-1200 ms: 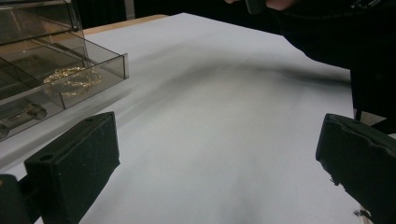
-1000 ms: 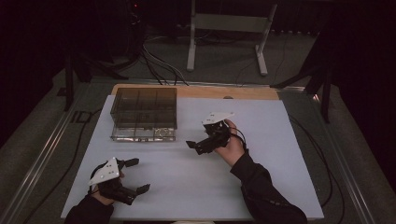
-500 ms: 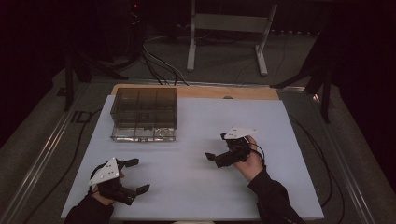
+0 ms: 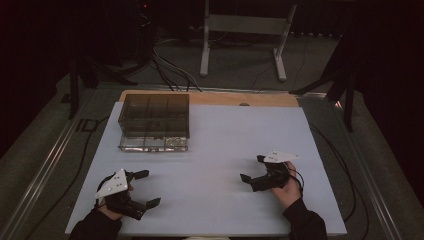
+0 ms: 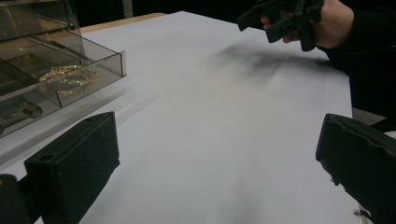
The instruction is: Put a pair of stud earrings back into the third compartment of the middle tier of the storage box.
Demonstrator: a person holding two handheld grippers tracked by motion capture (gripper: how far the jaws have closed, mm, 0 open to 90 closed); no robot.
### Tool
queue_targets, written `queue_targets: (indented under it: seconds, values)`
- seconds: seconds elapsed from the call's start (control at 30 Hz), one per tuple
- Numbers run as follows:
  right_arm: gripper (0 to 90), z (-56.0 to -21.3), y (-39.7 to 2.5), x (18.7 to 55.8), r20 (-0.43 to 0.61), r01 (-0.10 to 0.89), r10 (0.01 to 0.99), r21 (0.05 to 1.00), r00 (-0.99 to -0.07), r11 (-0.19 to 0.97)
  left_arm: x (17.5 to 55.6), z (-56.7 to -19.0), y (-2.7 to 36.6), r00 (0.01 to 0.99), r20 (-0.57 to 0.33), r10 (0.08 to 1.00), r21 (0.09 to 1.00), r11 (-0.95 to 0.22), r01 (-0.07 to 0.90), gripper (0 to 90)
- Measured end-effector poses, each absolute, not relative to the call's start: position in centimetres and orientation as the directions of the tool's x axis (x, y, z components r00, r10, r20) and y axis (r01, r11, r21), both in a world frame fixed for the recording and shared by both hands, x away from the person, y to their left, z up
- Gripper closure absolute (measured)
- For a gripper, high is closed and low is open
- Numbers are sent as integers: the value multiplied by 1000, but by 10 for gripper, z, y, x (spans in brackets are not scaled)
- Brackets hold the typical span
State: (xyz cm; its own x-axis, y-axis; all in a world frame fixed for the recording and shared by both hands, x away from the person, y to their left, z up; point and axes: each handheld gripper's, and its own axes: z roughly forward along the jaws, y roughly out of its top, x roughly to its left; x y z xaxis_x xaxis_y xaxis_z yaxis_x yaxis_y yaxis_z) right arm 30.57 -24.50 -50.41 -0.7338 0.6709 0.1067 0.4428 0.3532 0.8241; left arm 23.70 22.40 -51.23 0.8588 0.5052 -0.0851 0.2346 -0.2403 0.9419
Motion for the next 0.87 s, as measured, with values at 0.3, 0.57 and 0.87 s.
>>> queue_targets:
  seconds: [0.3, 0.57, 0.87]
  values:
    - [0, -517, -275, 289, 109, 472, 709, 814, -697, 339, 237, -513, 224, 858, -84, 506, 940, -245, 237, 5]
    - [0, -523, -293, 275, 97, 487, 727, 801, -680, 348, 237, -513, 224, 858, -84, 507, 940, -244, 237, 5]
    - [0, -524, -299, 272, 116, 490, 733, 811, -670, 320, 237, -513, 223, 858, -82, 507, 940, -247, 235, 5]
